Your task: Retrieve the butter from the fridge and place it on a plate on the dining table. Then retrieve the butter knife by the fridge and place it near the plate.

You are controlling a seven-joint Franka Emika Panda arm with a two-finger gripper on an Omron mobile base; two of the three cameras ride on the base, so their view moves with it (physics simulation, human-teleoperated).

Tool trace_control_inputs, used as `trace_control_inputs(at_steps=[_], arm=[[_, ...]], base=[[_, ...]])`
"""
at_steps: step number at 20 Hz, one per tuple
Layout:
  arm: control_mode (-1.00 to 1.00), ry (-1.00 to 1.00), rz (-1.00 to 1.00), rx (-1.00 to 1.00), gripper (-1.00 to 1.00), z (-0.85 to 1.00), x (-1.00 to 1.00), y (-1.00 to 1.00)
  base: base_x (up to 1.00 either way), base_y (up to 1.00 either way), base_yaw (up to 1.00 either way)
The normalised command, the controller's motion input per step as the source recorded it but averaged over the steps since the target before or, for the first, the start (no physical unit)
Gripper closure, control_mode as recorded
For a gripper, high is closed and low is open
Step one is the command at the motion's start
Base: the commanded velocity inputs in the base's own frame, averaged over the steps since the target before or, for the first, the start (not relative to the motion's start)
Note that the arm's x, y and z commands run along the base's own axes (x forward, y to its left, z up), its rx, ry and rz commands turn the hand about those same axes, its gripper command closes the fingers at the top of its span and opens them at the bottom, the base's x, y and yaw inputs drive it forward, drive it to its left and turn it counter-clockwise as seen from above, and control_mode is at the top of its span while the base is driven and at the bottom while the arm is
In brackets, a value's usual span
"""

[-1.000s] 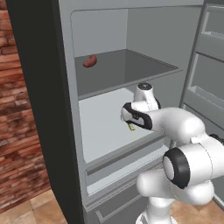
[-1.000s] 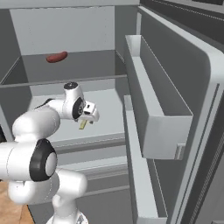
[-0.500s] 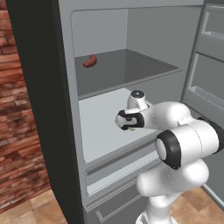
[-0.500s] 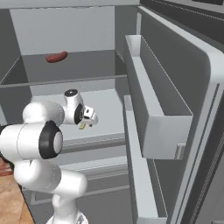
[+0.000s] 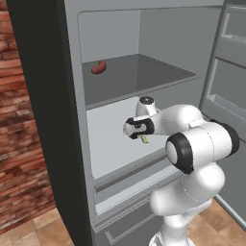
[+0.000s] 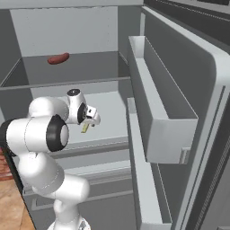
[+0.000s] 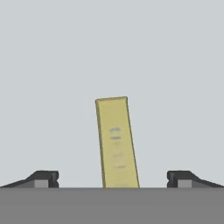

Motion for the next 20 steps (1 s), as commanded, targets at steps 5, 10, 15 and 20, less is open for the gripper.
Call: trace_control_inputs(at_steps=[5,10,15,20], arm=[[-1.00,0.00,0.00,0.00,-1.00,-0.22,0.00,0.00],[-1.00,0.00,0.00,0.00,1.00,-0.15,0.00,0.00],[-1.00,0.00,0.00,0.00,1.00,-0.07,0.00,0.00],[-1.00,0.00,0.00,0.00,1.00,0.00,0.00,0.00]], base=[[0.00,0.00,0.00],[0.00,0.00,0.00],[0.00,0.00,0.00],[0.00,0.00,0.00]])
